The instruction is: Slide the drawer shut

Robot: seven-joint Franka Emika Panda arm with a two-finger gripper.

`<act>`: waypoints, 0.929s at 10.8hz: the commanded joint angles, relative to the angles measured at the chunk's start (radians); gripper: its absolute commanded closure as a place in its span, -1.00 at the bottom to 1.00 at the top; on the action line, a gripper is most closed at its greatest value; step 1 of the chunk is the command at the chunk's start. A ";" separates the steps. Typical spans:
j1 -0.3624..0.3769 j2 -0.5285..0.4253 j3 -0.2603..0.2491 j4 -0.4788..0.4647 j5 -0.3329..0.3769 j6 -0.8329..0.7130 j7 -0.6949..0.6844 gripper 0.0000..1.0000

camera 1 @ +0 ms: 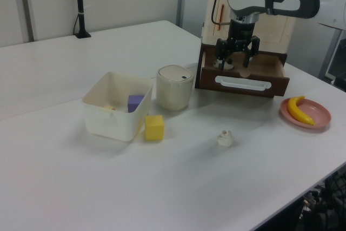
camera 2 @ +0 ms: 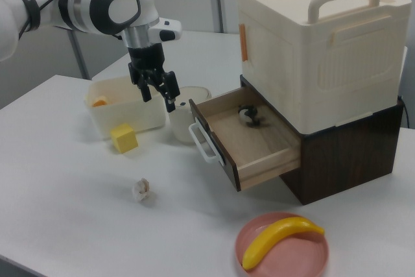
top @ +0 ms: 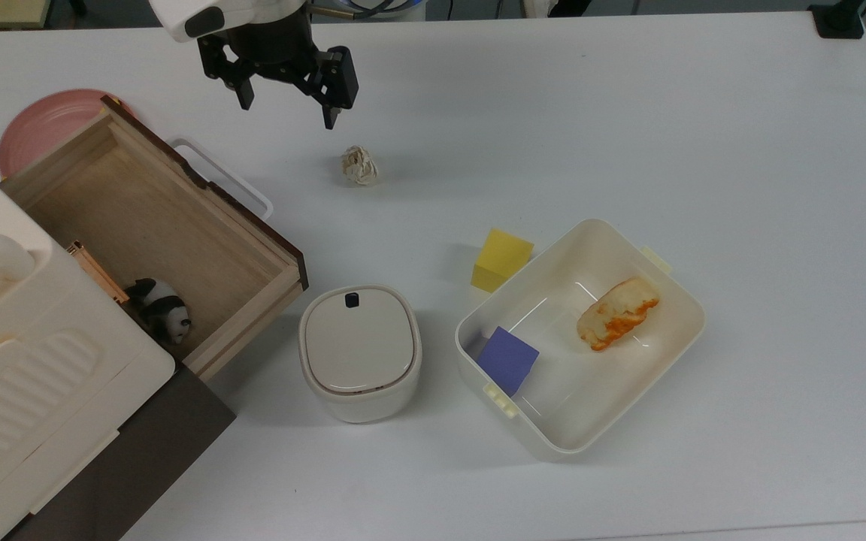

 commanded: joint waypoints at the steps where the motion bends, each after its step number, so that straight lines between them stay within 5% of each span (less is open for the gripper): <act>1: 0.006 -0.019 -0.004 -0.018 0.001 -0.021 -0.028 -0.79; 2: 0.004 -0.019 -0.005 -0.018 0.003 -0.021 -0.036 -0.35; 4: -0.004 -0.020 -0.013 -0.018 0.053 -0.024 -0.076 0.85; 10: -0.026 0.042 -0.019 -0.050 0.061 -0.028 0.082 1.00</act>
